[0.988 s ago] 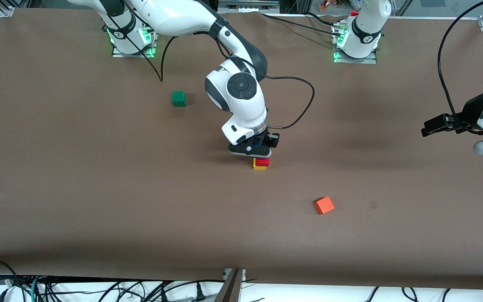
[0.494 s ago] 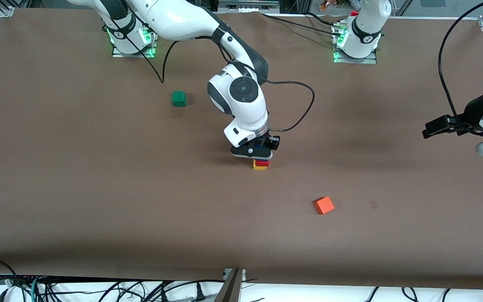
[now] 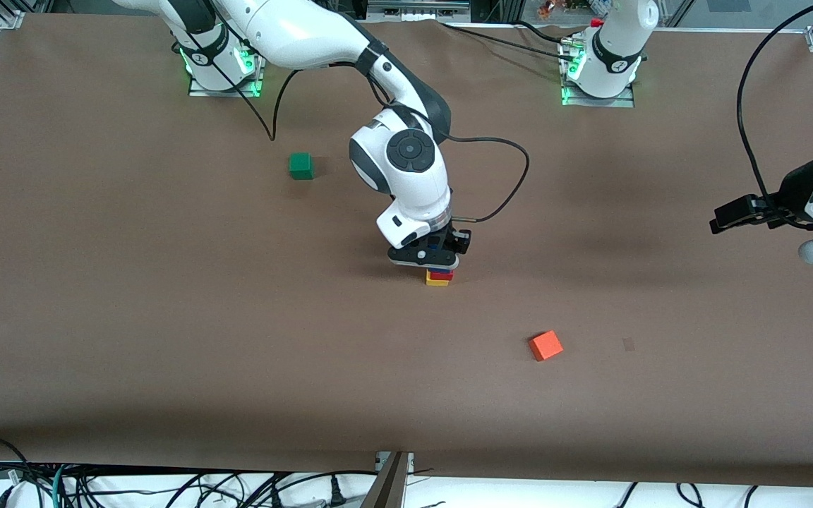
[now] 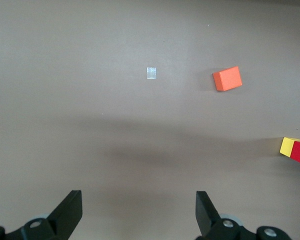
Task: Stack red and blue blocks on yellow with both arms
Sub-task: 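Lower the blue cube onto the red cube with the right gripper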
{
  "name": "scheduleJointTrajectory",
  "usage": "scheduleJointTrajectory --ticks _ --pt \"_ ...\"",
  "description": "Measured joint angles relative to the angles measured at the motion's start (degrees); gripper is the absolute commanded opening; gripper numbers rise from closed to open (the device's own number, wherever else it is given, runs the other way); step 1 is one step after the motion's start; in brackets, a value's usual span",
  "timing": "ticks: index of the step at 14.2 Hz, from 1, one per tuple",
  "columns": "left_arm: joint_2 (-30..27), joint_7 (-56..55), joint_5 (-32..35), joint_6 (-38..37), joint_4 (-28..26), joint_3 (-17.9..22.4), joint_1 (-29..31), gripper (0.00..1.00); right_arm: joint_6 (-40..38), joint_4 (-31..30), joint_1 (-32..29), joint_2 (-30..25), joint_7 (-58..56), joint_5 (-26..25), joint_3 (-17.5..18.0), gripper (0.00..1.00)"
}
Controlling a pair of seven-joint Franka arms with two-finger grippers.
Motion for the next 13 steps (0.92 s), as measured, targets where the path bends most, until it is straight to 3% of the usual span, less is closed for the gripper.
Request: scheduleJointTrajectory --ticks 1,13 --pt "0.00 0.00 0.00 0.00 0.01 -0.11 -0.05 1.00 0.23 0.00 0.02 0.04 0.00 -0.04 0.00 1.00" --pt "0.02 0.00 0.00 0.00 0.09 -0.19 -0.13 1.00 -0.07 0.92 0.04 -0.03 0.00 -0.06 -0.36 1.00"
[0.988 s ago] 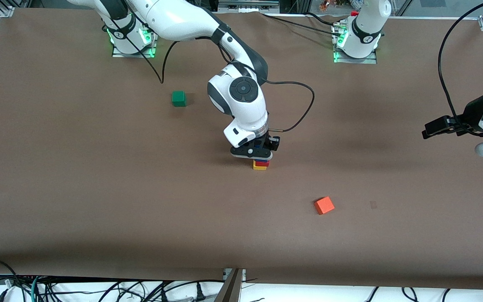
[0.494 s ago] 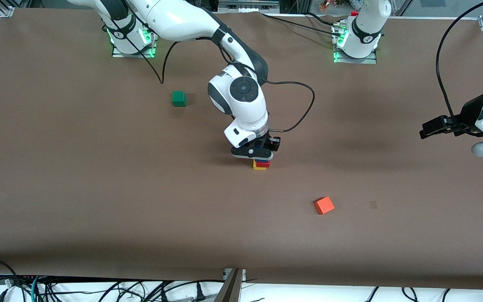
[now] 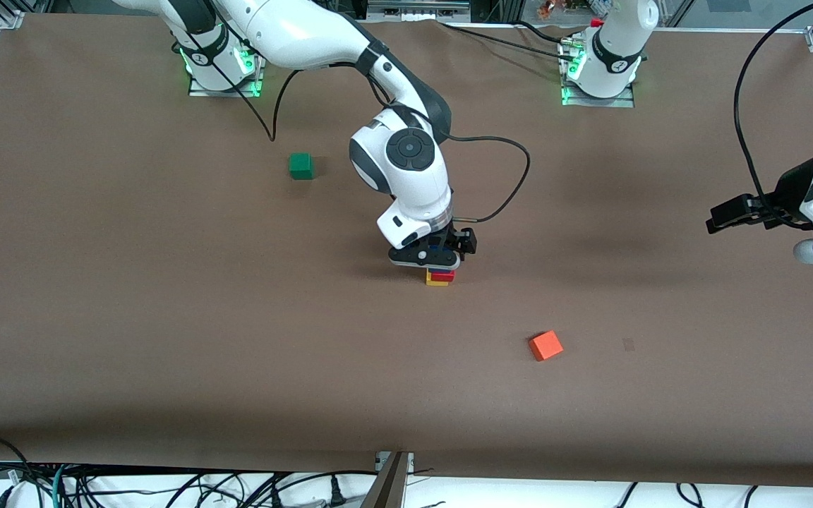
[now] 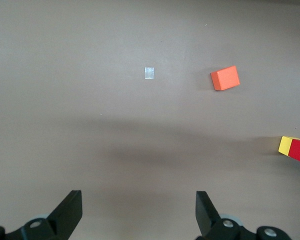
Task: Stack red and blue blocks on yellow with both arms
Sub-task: 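Lower the blue cube onto the red cube with the right gripper, then open the right gripper and draw it back from the stack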
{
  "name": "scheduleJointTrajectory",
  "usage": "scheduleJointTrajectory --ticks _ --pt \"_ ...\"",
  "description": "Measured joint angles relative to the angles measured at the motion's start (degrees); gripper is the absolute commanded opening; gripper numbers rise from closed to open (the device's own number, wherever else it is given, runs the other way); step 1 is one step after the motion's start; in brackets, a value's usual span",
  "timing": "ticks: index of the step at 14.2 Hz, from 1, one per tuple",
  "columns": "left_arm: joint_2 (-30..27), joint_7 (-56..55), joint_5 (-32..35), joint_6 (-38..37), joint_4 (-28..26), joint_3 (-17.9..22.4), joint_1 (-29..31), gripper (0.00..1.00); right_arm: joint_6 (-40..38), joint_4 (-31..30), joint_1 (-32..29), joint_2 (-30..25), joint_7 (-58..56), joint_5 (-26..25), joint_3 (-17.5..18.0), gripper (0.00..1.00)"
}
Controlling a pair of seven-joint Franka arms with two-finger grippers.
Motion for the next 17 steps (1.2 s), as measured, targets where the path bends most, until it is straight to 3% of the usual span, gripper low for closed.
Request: scheduleJointTrajectory --ticks 3,6,8,11,13,17 --pt "0.03 0.00 0.00 0.00 0.17 -0.04 -0.02 1.00 -4.94 1.82 -0.59 -2.58 -0.01 0.00 -1.07 1.00" --pt "0.10 0.00 0.00 0.00 0.23 -0.14 -0.07 1.00 -16.37 2.07 -4.41 -9.04 -3.86 0.51 -1.67 1.00" --pt "0.14 0.00 0.00 0.00 0.25 -0.16 -0.08 1.00 -21.18 0.03 -8.16 -14.24 -8.73 3.41 -1.76 1.00" --pt "0.17 0.00 0.00 0.00 0.31 -0.17 -0.09 1.00 -23.40 -11.58 -12.52 -25.72 -17.50 5.00 -2.79 1.00" --pt "0.18 0.00 0.00 0.00 0.34 -0.17 -0.09 1.00 -26.12 -20.02 -12.84 -33.75 -23.91 4.99 -5.84 1.00" --pt "0.20 0.00 0.00 0.00 0.37 -0.17 -0.10 1.00 -32.86 -27.35 -13.45 -43.49 -37.90 2.96 -12.53 1.00"
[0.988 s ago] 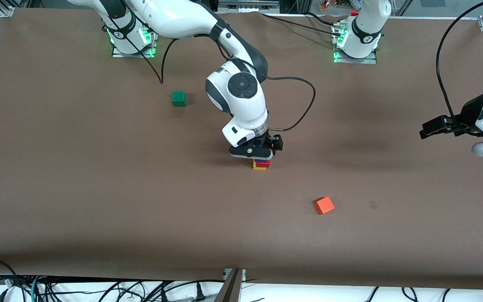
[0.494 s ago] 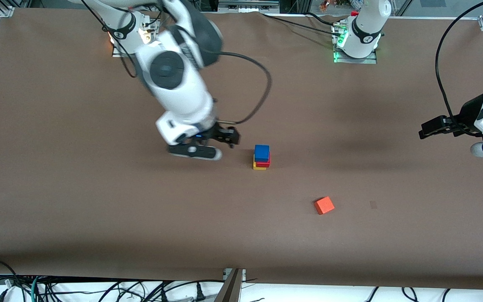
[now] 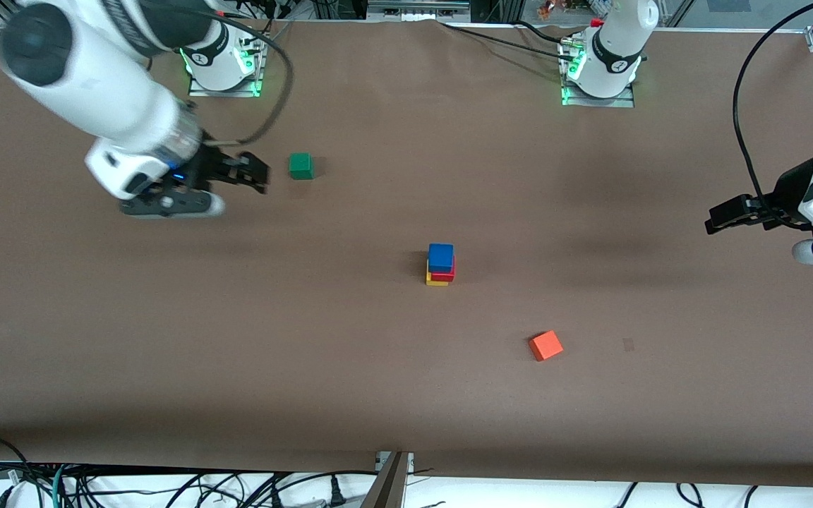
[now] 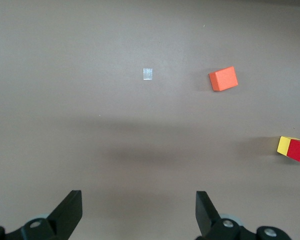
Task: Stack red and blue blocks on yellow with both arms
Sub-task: 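Open the right gripper and draw it back from the stack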
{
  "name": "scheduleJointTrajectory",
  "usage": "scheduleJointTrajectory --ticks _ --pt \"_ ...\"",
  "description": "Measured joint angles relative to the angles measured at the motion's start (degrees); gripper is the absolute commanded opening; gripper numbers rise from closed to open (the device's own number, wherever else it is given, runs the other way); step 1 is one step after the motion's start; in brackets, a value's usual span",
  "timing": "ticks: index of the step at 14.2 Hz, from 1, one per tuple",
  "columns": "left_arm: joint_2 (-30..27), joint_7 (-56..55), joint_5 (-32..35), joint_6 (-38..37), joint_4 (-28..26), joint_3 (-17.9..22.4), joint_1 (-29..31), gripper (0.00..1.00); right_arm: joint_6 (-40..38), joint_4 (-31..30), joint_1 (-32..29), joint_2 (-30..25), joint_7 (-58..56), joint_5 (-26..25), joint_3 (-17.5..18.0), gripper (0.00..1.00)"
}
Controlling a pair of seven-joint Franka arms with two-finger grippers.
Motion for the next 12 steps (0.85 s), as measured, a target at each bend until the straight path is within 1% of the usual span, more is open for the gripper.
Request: scheduleJointTrajectory --ticks 2,3,5,7,9,12 --pt "0.00 0.00 0.00 0.00 0.01 0.00 0.00 1.00 -0.54 -2.24 -3.17 -3.14 -5.90 -2.57 0.18 1.00" --pt "0.00 0.00 0.00 0.00 0.01 0.00 0.00 1.00 -1.00 -3.01 -5.58 -4.34 -8.20 -3.16 1.19 1.00" --pt "0.00 0.00 0.00 0.00 0.01 0.00 0.00 1.00 -1.90 -3.67 -11.23 -5.88 -11.28 -4.12 4.82 1.00" --pt "0.01 0.00 0.00 0.00 0.01 0.00 0.00 1.00 -2.01 -3.83 -16.93 -6.63 -13.99 -4.42 9.68 1.00" --pt "0.01 0.00 0.00 0.00 0.01 0.00 0.00 1.00 -1.95 -3.73 -18.60 -6.78 -14.68 -5.01 11.30 1.00" --pt "0.01 0.00 0.00 0.00 0.01 -0.01 -0.01 1.00 -1.89 -3.25 -18.63 -6.76 -14.68 -6.36 11.96 1.00"
